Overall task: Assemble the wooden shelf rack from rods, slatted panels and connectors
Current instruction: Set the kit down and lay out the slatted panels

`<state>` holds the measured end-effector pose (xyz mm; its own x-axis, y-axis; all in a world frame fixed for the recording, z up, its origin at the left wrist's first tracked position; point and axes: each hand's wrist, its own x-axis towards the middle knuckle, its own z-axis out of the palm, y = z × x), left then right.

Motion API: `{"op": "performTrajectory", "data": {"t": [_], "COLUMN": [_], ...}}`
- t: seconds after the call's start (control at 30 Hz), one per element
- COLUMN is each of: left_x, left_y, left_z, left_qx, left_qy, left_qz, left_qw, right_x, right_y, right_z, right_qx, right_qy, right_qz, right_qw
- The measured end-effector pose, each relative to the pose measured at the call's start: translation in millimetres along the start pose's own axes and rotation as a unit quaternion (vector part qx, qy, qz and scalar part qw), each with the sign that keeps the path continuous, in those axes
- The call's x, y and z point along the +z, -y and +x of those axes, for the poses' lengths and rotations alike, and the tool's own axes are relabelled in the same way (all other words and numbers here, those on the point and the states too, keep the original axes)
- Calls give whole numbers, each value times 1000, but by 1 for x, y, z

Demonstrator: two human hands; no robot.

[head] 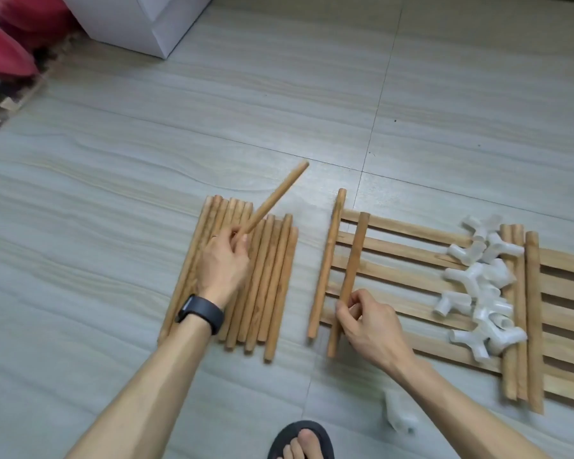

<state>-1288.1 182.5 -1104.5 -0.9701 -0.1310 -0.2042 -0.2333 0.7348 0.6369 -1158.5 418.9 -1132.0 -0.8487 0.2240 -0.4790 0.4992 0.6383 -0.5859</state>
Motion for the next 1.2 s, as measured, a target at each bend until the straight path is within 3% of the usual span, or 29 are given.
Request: {"op": "performTrajectory", "data": {"t": [0.17, 0.37, 0.5, 0.63, 0.87, 1.0, 1.2], "left_x": [-69, -71, -48, -14, 15, 20, 8], "left_y": [69, 97, 89, 80, 83, 87, 76], "left_z": [25, 27, 17, 6, -18, -23, -16], "left_qx": [-110, -191, -176, -137, -98, -89, -96], "left_qy": [-71, 14, 42, 87, 42, 70, 94], "left_qz": [-19, 27, 51, 146, 220, 256, 269], "left_qw": [991, 981, 982, 976, 970, 960, 954], "right_x": [26, 45, 47, 52, 65, 66, 24], "right_y": [52, 88, 98, 98, 92, 93, 100], "right_z": [14, 19, 10, -2, -18, -19, -18], "right_qx": [-36, -42, -53, -61, -74, -72, -73], "right_qy": [27, 74, 95, 95, 101, 139, 169], "right_qz": [-21, -91, -77, -122, -139, -185, -162], "right_qw": [999, 992, 991, 986, 982, 970, 969]}}
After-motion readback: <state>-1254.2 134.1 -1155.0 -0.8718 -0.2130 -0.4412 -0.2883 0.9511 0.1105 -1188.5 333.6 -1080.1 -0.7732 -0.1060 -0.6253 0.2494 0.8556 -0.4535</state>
